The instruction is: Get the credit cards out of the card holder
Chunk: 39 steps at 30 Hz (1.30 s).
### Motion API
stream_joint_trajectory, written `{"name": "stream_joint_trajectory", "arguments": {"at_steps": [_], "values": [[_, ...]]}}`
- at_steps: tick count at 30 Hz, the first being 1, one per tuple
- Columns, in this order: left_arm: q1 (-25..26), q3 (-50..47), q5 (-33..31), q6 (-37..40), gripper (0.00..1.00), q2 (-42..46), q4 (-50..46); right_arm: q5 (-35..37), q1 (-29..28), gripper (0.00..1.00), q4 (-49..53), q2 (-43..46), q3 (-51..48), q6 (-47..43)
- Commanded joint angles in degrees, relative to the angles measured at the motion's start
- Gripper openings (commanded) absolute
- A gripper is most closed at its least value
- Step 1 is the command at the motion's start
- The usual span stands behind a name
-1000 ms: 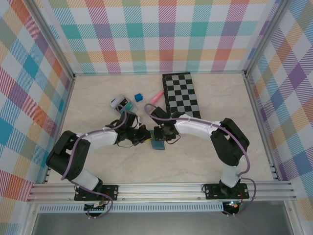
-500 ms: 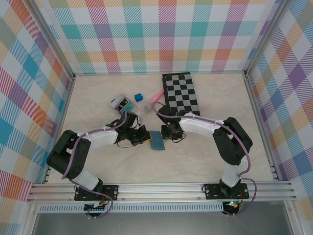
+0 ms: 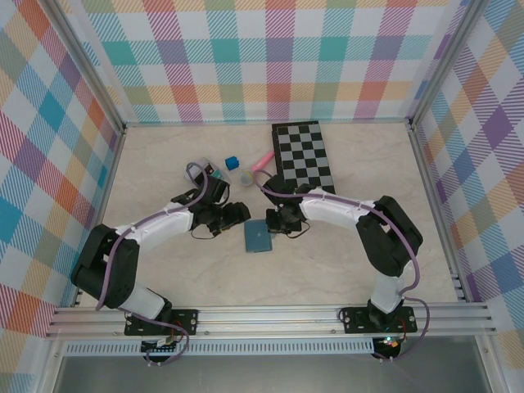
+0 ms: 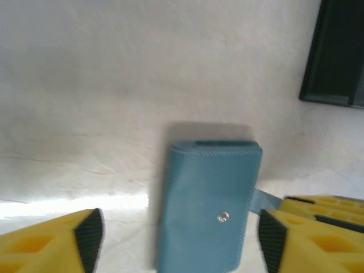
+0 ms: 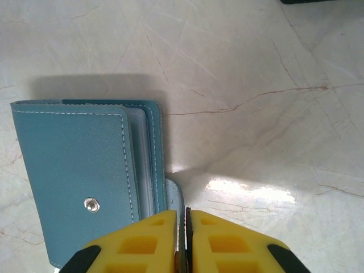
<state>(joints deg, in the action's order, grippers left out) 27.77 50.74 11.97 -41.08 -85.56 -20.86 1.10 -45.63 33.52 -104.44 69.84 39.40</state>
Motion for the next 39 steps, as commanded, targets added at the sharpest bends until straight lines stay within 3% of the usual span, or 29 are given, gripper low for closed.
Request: {"name": "stream_joint_trajectory", "arguments": {"at_steps": [1,6,12,18,22,33,39], "values": [[-1.8,2.4,-7.9,-0.7,0.84,2.1,-5.8,-1.4,-0.4,0.15,1.2,-0.2,1.5,-1.2],[-3.0,5.6,-12.4,-0.1,1.00,4.5,-12.2,-2.2,-0.5,0.17,1.3,-1.2,1.8,0.7],[-5.2,4.1,-12.0,0.0,1.00,7.1,-13.8,-0.5,-1.0,0.10,2.1,-1.1,2.5,2.1],[-10.0,-1.0,-3.1,-1.9,1.00,9.2,-8.9,-1.2,-1.6,0.09,2.6,1.3,6.3,-0.2],[-13.0,-3.9,-0.1,-1.5,1.00,11.2,-7.0,-6.0,-2.2,0.09,0.4,2.2,8.3,-0.8],[-15.9,-9.6,-4.0,-0.3,1.00,18.2,-5.2,-16.6,-3.1,0.09,-2.7,-2.1,15.0,-0.6],[-15.9,-13.8,-4.6,-1.5,1.00,22.4,-2.2,-16.6,-3.2,0.09,-4.9,-1.7,13.7,1.5]]}}
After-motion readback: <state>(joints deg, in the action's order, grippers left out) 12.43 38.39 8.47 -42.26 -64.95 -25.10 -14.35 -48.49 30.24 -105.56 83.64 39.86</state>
